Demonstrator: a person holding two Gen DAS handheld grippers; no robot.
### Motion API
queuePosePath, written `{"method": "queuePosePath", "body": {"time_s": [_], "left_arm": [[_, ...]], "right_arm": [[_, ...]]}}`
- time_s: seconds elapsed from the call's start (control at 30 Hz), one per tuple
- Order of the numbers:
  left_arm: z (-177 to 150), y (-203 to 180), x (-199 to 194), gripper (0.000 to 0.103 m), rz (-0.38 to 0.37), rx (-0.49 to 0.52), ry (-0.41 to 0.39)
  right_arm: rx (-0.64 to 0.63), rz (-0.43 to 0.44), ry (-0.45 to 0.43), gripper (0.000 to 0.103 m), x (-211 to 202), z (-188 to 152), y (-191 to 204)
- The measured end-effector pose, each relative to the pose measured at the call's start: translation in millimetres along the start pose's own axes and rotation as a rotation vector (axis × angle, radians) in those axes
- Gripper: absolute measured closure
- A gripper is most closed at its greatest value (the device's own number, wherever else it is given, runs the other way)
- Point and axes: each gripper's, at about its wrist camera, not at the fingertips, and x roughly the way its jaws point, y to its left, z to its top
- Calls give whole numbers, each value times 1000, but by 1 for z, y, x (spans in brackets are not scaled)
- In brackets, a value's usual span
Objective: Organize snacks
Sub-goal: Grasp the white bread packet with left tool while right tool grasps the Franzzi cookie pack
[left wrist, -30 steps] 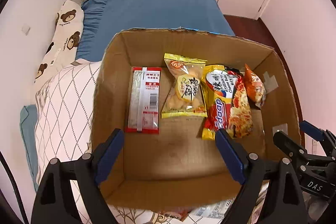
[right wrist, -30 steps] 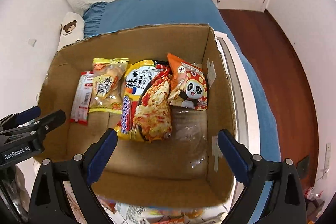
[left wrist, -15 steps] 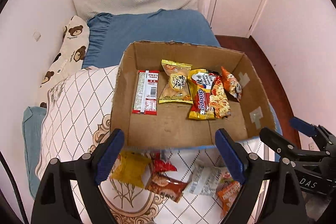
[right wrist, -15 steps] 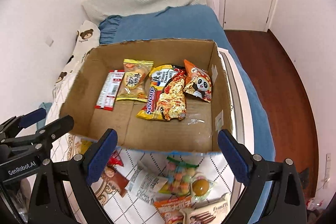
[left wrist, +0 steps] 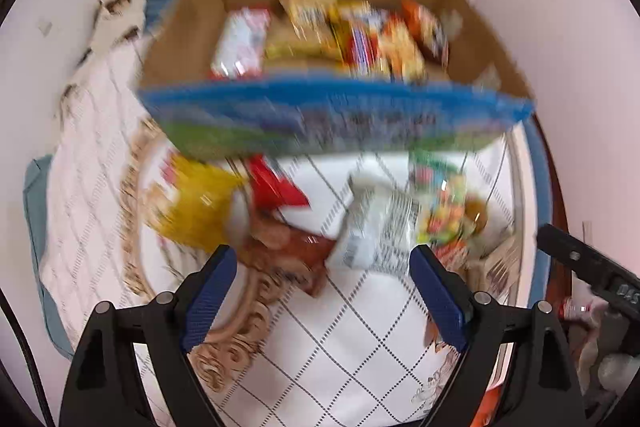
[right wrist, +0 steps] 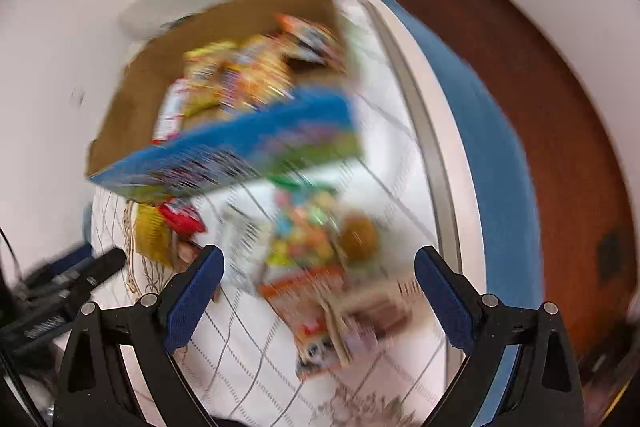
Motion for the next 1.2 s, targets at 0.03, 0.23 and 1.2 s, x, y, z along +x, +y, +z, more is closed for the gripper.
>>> {"method": "queuePosePath", "body": {"time_s": [0.03,0.23,1.2], "left_arm": [[0,-4,11,15,-5,5,28],[9,-34,61,14,-32,47,151],[-49,-44,101,46,-71,32,265]], "right_arm": [[72,31,24,5,7,-7,-19],[382,185,106,18,50,-32,-88],[129,-59,169,39,99,-49,-58]]}}
